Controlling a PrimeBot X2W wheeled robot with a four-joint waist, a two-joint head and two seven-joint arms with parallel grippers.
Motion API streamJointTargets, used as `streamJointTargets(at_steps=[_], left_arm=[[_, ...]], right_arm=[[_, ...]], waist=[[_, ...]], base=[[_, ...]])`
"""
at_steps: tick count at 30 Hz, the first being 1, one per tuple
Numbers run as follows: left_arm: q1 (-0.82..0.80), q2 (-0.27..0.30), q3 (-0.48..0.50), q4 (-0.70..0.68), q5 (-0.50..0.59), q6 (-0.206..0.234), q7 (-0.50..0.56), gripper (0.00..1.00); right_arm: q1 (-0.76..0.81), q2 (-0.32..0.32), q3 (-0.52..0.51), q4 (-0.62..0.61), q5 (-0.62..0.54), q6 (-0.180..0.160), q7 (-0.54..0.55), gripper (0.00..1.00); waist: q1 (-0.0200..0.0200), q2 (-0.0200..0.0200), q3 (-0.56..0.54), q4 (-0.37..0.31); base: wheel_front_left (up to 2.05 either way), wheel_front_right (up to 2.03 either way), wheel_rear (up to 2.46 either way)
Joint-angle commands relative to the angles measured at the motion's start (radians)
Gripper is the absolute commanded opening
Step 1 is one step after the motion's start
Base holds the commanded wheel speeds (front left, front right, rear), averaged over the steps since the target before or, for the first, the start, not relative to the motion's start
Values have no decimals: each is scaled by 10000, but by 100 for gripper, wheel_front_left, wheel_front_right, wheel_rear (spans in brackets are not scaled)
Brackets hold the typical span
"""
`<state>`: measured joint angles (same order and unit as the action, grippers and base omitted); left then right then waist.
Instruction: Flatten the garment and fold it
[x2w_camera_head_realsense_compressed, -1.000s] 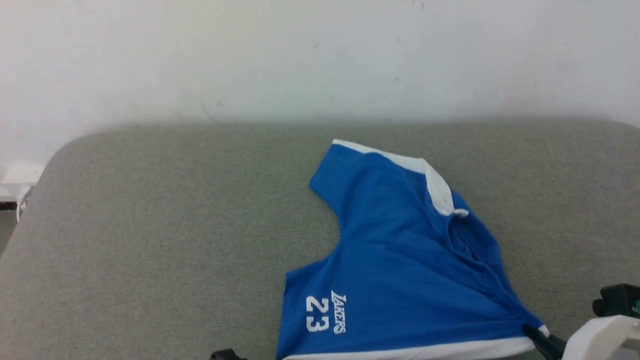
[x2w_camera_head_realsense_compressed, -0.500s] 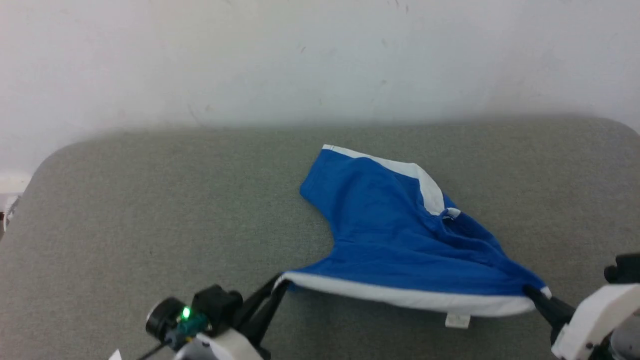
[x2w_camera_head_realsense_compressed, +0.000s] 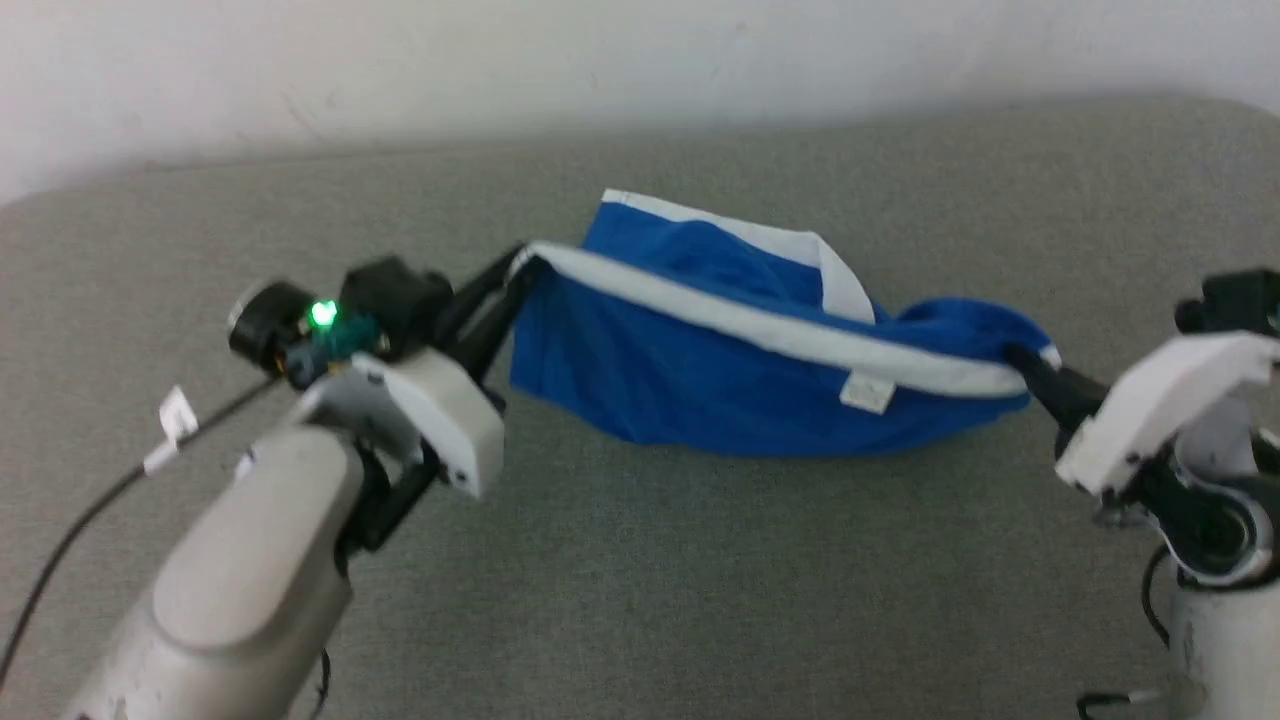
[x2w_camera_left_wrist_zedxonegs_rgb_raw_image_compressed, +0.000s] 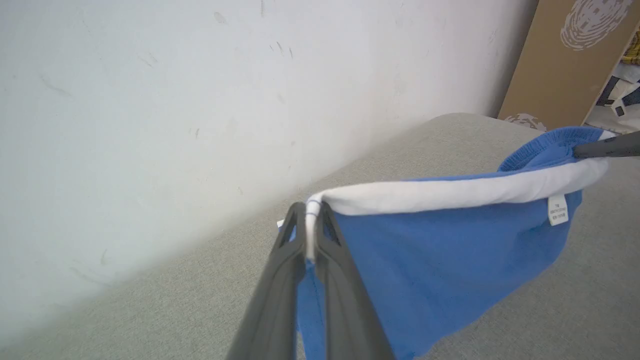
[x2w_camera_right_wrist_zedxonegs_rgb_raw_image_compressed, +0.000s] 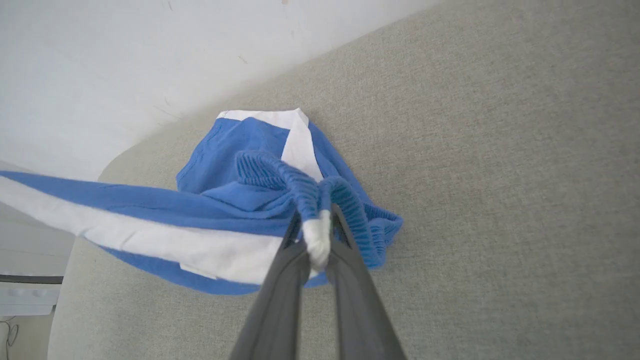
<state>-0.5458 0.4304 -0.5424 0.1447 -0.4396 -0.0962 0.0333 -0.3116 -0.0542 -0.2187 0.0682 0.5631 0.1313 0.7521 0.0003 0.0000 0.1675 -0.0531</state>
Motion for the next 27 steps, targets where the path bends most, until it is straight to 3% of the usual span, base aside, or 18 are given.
streamJointTargets(at_steps=[1,12,17,27], left_arm=[[-513,0,-4,267,32,-94,103,0],[-3883,-62,-961,3600,-105,-337,356,0],[-4778,-260,-1792,4721,-425,-342,72,0],[-5955,-644,-2443,6798,-572,-344,-605,0]], right_arm=[[-430,36,97,250,-137,-6,-95,0],[-3051,38,993,3110,-996,-6,-518,0],[-3812,38,1146,4131,-1424,-6,-842,0],[-4813,39,1370,5421,-1591,-6,-1837,0]], waist=[[-3,0,973,-484],[-3,0,2022,-1032],[-3,0,2266,-1093],[-3,0,2650,-1104]], base=[[0,0,0],[0,0,0],[0,0,0],[0,0,0]])
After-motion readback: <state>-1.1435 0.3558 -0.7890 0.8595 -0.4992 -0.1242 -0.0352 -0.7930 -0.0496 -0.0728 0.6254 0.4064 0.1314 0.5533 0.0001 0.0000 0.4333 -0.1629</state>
